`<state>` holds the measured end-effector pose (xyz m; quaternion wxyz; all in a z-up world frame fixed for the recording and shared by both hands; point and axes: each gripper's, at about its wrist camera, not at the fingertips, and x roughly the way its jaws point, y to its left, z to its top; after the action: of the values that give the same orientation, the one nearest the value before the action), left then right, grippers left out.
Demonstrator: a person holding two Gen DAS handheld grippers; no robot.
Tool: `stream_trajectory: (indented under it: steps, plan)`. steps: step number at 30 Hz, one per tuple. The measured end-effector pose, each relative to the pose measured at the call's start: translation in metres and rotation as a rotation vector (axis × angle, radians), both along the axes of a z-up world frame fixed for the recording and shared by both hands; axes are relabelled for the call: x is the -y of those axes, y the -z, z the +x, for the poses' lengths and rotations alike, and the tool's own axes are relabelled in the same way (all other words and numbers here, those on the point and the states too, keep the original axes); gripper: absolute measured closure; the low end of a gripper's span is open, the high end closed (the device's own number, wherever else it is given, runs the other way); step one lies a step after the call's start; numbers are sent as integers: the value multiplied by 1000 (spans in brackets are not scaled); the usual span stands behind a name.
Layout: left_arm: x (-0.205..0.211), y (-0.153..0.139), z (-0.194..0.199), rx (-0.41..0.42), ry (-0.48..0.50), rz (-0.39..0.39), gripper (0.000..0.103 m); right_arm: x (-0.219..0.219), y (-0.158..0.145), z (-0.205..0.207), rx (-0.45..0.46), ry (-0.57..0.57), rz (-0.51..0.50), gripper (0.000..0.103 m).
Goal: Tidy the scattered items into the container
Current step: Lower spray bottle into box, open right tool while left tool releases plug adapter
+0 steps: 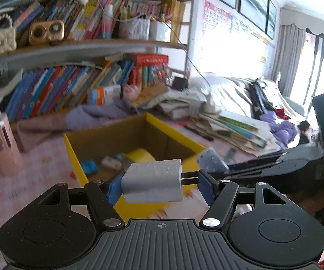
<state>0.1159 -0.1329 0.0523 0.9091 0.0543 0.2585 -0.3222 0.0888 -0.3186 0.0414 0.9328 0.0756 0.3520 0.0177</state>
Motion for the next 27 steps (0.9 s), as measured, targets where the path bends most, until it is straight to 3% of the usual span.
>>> stream_trajectory:
  steps: [6, 11, 20, 27]
  plan:
    - [11, 8, 40, 38, -87, 58, 34, 15, -19, 60, 67, -61, -25, 72]
    - [21, 26, 67, -1, -141, 114, 34, 17, -19, 114, 71, -138, -38, 72]
    - [39, 50, 102, -28, -198, 218, 34, 1, 5, 191, -5, -309, -65, 72]
    - [44, 67, 108, -76, -251, 255, 34, -20, 27, 237, -85, -442, -103, 72]
